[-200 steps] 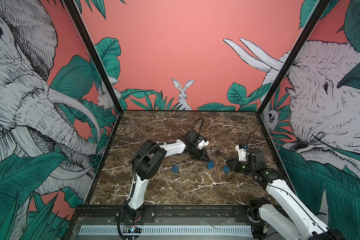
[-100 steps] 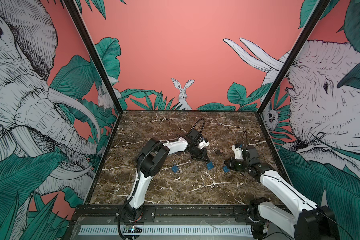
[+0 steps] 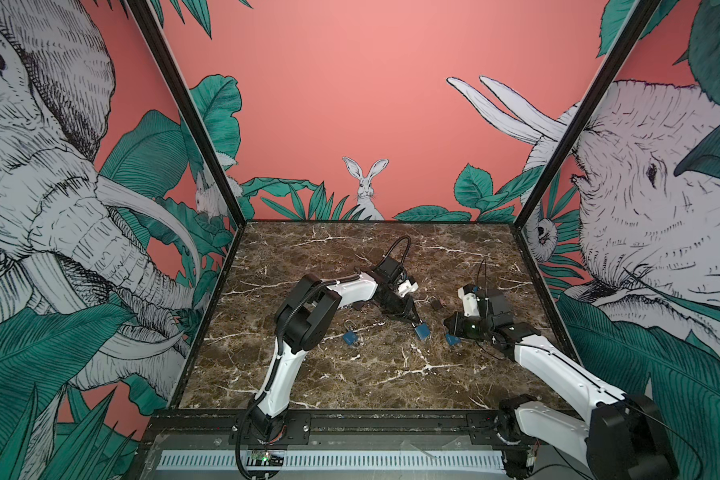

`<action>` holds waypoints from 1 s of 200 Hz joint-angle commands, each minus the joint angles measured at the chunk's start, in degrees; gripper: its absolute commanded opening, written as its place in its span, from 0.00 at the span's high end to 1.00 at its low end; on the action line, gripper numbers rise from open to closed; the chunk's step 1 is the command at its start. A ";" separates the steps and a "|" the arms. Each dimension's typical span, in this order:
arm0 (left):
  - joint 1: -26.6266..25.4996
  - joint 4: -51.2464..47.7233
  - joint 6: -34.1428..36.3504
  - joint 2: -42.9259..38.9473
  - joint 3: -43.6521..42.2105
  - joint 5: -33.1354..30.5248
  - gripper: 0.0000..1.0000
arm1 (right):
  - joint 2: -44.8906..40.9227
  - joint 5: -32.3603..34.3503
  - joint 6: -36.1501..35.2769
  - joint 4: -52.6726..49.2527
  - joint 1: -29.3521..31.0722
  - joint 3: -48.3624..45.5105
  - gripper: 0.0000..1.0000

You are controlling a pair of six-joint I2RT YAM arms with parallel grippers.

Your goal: Lock with the key

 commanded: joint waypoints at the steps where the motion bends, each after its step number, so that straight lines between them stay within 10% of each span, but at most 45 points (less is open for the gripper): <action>1: 1.03 -0.81 -0.28 -1.72 0.31 -1.60 0.70 | 1.24 3.12 0.17 2.42 1.80 1.78 1.00; 200: 9.16 9.00 -5.48 -16.96 -14.30 -6.13 0.68 | 15.81 9.32 2.83 11.50 8.99 2.33 1.00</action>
